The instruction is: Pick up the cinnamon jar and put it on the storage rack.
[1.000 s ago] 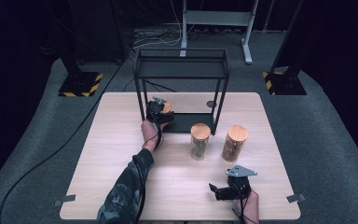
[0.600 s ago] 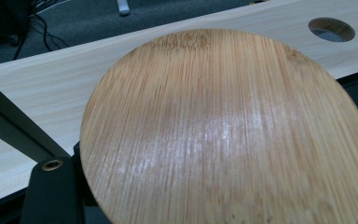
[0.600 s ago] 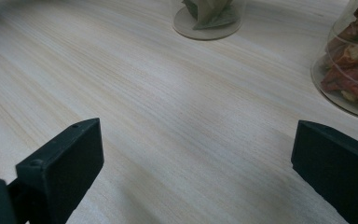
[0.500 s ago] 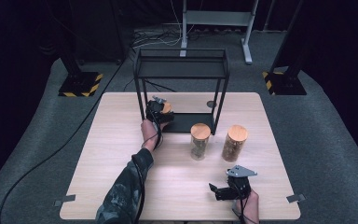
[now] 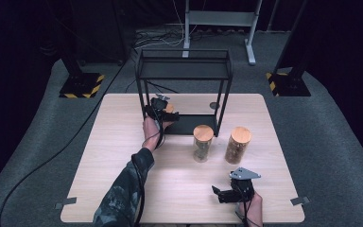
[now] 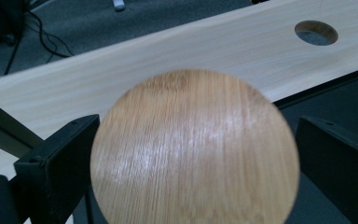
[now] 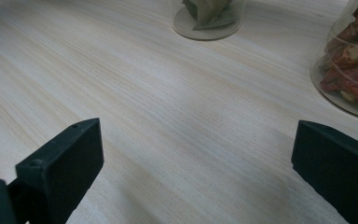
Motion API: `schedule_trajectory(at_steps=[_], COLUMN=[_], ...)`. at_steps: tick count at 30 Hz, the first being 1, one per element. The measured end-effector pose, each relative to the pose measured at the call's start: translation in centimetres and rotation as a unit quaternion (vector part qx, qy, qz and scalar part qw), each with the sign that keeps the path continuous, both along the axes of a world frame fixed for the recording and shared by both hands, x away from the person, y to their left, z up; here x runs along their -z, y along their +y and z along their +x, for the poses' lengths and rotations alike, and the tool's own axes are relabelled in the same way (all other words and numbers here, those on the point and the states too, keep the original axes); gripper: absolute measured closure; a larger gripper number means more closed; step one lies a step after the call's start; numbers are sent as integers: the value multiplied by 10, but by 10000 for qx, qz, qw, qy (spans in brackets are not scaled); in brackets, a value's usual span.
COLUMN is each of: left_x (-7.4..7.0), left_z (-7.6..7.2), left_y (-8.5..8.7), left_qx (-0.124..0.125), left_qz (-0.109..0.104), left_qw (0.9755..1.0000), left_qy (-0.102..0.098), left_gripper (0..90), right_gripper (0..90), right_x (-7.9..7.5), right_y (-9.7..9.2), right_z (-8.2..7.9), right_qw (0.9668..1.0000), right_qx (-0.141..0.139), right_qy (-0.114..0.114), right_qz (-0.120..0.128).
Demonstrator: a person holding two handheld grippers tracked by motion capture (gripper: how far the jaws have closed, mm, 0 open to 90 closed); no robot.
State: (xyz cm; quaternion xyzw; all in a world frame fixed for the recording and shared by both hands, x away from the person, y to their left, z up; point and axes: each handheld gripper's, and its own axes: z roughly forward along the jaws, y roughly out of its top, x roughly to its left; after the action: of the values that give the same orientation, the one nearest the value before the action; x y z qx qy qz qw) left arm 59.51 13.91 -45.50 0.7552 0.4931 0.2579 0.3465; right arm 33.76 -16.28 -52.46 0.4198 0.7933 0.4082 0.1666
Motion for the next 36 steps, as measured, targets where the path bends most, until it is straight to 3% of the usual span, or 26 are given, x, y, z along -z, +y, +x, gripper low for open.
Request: schedule_trajectory(at_steps=[11,14,18,23,30,33,36], left_x=[-22,-27,-32,-37,-34,-29,-18], left_z=[-10,-14,-24,-39,-69,-77,-91], left_y=[-9,-11,-12,-11,2,7,18], left_qx=[232,341,579,876,1213,1280,1372], left_qz=[542,559,700,709,820,792,851], left_qw=[9981,9977,9958,9936,9892,9886,9863], left_qy=[-163,-145,-65,-46,43,103,341], left_gripper=[0,0,0,0,0,0,0], right_gripper=[15,16,15,15,15,14,14], right_x=[0,0,0,0,0,0,0], right_y=[0,0,0,0,0,-1,0], right_z=[0,0,0,0,-1,-1,-1], right_qw=[10000,10000,10000,10000,10000,10000,10000], right_qx=[-3,0,-3,-17,-23,-30,-44], right_qy=[-10,-13,-14,-21,-36,-40,-40], right_qz=[9,4,15,14,25,24,10])
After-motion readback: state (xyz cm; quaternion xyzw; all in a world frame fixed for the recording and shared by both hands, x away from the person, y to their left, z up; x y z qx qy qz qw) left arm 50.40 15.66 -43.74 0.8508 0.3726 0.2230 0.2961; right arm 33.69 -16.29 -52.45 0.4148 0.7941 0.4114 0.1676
